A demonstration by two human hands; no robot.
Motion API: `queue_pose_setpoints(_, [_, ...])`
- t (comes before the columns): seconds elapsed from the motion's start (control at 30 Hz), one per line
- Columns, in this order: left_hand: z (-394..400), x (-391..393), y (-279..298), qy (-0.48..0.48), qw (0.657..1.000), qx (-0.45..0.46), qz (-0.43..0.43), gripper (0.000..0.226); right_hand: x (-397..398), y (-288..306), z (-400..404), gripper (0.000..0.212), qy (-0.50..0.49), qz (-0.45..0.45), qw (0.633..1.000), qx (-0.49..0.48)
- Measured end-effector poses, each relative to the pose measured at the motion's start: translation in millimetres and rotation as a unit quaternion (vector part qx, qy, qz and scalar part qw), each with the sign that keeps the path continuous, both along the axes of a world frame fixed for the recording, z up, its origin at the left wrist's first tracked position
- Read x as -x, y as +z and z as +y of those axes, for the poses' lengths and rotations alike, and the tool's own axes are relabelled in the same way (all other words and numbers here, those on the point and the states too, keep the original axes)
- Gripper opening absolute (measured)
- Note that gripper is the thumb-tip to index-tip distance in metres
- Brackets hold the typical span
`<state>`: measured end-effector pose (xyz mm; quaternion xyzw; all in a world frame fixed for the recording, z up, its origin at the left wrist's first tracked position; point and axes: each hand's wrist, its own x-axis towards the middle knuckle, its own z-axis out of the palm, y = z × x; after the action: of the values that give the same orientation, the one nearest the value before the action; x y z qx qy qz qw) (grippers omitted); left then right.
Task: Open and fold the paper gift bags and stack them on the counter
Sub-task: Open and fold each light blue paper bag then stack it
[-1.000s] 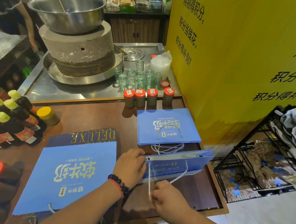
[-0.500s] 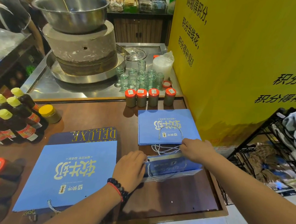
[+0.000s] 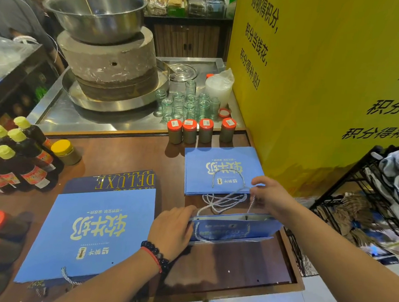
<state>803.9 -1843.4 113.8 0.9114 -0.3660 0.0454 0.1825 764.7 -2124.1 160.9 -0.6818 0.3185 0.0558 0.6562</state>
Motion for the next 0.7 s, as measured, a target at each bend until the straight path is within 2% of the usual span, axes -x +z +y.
queue_pose_setpoints(0.07, [0,-1,0,-0.001,1.0,-0.008,0.006,0.025,4,1,-5,0.018,-0.078,-0.047,0.992,-0.084])
queue_pose_setpoints(0.2, [-3,-2,3,-0.011,1.0,-0.021,0.01,0.031,13,1,-5,0.019,-0.112,-0.077,0.98,-0.147])
queue_pose_setpoints(0.27, [-3,-2,5,-0.015,0.999,-0.029,0.007,0.027,11,0,-3,0.019,-0.102,-0.083,0.986,-0.104])
queue_pose_setpoints(0.33, [-3,-4,4,-0.018,0.999,-0.031,0.008,0.022,11,-1,-2,0.014,-0.035,-0.066,0.997,0.037])
queue_pose_setpoints(0.37, [-3,-4,4,-0.016,0.999,-0.031,0.014,0.021,13,0,-2,0.011,0.024,-0.056,0.991,0.121])
queue_pose_setpoints(0.4, [-3,-5,5,-0.013,0.999,-0.035,0.021,0.02,18,0,-2,0.021,0.098,-0.046,0.973,0.202])
queue_pose_setpoints(0.43, [-4,-7,6,-0.008,0.999,-0.044,0.027,0.019,23,0,-2,0.036,0.182,-0.03,0.94,0.286])
queue_pose_setpoints(0.47, [-6,-9,7,-0.001,0.998,-0.059,0.027,0.018,27,0,-2,0.047,0.264,0.001,0.889,0.375])
queue_pose_setpoints(0.53, [-9,-14,10,0.007,0.996,-0.091,0.014,0.012,33,-2,2,0.046,0.368,0.049,0.773,0.515])
queue_pose_setpoints(0.57, [-12,-17,12,0.002,0.995,-0.103,0.009,0.008,34,-4,3,0.037,0.381,0.049,0.74,0.552])
queue_pose_setpoints(0.63, [-16,-19,17,-0.014,0.993,-0.121,-0.007,0.01,36,-8,2,0.03,0.365,0.025,0.725,0.583])
queue_pose_setpoints(0.7, [-18,-20,22,-0.02,0.993,-0.112,-0.032,0.017,37,-13,0,0.029,0.33,0.006,0.727,0.602])
